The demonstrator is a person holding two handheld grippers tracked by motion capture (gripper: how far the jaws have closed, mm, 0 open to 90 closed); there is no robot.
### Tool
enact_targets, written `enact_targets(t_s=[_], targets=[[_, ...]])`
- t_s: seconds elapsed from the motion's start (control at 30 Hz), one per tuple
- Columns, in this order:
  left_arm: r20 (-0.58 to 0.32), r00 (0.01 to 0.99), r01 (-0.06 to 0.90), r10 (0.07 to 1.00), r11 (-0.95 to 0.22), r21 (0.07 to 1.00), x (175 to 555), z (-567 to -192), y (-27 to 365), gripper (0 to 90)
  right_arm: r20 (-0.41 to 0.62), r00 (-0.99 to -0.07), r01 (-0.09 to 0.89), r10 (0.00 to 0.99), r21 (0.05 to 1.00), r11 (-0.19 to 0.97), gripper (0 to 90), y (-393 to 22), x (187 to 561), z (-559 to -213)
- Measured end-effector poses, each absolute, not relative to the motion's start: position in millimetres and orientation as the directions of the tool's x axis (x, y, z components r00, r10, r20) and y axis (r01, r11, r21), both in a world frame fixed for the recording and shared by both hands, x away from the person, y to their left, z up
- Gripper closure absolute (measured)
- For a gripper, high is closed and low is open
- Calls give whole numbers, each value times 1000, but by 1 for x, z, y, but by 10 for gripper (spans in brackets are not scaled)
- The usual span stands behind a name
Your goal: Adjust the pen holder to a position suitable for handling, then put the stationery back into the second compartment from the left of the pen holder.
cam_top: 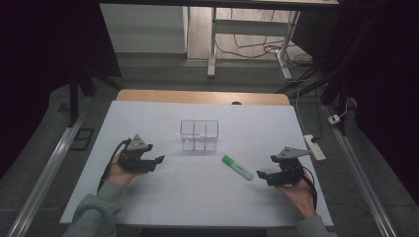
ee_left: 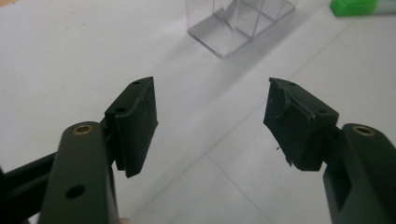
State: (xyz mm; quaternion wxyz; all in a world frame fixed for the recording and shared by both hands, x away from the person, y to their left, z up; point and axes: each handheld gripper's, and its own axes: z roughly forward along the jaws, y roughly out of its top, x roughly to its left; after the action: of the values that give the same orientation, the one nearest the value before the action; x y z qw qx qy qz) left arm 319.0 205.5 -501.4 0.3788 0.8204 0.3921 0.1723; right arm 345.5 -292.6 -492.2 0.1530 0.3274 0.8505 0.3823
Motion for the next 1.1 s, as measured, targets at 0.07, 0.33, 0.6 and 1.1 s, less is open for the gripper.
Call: enact_targets(t_s=[0.07, 0.33, 0.6, 1.1], targets=[[-19, 633, 515, 774, -403, 756, 313, -503, 209, 332, -10, -740, 439, 672, 751, 494, 147, -293, 345, -492], [-92, 636, 519, 766, -336, 786, 296, -498, 221, 302, -10, -742, 436, 670, 752, 494, 147, -292, 345, -492], [-73, 636, 522, 769, -359, 774, 290, -505, 223, 300, 8, -747, 437, 665, 760, 481, 147, -293, 343, -491], [-66, 638, 527, 768, -372, 764, 291, -507, 223, 300, 9, -754, 423, 657, 771, 476, 147, -290, 344, -486]])
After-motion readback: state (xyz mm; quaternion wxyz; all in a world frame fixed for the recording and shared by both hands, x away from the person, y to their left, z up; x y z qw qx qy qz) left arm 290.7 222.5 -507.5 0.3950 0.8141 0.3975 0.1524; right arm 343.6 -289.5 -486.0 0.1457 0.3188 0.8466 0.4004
